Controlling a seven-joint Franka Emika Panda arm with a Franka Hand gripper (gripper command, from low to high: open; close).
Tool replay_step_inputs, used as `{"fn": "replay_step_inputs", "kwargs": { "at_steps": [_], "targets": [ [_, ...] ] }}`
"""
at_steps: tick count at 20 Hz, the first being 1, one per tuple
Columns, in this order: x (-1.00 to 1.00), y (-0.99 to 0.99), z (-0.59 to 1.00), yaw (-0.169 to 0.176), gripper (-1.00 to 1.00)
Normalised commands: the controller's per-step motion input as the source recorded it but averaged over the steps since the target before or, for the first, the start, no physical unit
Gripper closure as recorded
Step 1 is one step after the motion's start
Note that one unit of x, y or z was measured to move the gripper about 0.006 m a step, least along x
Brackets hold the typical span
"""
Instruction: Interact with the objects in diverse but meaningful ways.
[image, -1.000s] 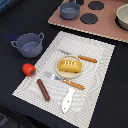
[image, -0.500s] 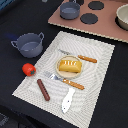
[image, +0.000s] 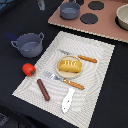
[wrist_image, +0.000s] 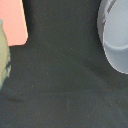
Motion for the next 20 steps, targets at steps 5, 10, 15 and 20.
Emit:
{"fn": "replay_step_inputs", "kwargs": {
  "at_steps": [5,10,15,20],
  "targets": [
    [-0.03,-0.34,-0.35,0.035,-1.0],
    [0.0,-0.22,-0.32,0.028,-1.0],
    [0.12,-0.25,-0.12,0.0,-1.0],
    [-0.13,-0.19,-0.37,0.042,-1.0]
  ]
}}
